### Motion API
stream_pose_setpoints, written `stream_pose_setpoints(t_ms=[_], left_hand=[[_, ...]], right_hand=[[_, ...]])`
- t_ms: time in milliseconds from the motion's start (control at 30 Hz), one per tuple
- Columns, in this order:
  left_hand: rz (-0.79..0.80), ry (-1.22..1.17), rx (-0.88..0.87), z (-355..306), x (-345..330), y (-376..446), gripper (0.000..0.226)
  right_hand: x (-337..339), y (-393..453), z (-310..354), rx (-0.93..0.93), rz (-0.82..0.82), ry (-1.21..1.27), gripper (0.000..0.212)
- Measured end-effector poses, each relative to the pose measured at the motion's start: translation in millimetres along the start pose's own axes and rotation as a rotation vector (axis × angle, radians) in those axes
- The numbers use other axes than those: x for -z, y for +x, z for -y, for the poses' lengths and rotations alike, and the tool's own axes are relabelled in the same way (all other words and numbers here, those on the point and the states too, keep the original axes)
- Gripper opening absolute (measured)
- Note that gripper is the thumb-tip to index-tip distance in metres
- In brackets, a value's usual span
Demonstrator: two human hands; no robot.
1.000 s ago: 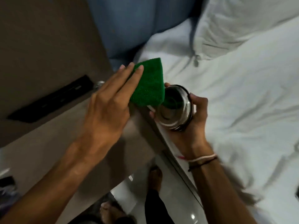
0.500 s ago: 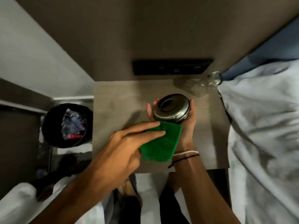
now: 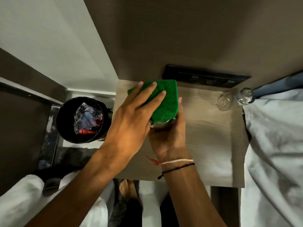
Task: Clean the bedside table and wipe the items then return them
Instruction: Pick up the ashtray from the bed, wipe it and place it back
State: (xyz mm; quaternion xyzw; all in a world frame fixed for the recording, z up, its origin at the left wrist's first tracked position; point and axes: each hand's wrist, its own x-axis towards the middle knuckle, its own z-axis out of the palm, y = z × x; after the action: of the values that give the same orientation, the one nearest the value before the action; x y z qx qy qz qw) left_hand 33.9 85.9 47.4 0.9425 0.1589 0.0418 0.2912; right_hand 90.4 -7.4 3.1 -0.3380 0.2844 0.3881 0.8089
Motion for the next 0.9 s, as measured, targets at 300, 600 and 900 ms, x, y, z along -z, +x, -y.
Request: stream_pose_setpoints(t_ms=[300, 600, 900], left_hand=[[0.099, -0.071, 0.005, 12.6, -7.2, -14.3, 0.081], [0.299, -0.312, 0.006, 50.4, 16.5, -85.4, 0.08], [0.014, -0.551, 0.415, 120.6, 12.7, -65.4, 0.045]], right_hand=[[12.2, 7.1, -5.6, 0.002, 0.079, -0.015, 0.069], [30.5, 60.9, -6.9, -0.057, -0.043, -0.064, 0.09], [-2.2, 110.9, -32.4, 0.063, -0.248, -0.392, 0.047]])
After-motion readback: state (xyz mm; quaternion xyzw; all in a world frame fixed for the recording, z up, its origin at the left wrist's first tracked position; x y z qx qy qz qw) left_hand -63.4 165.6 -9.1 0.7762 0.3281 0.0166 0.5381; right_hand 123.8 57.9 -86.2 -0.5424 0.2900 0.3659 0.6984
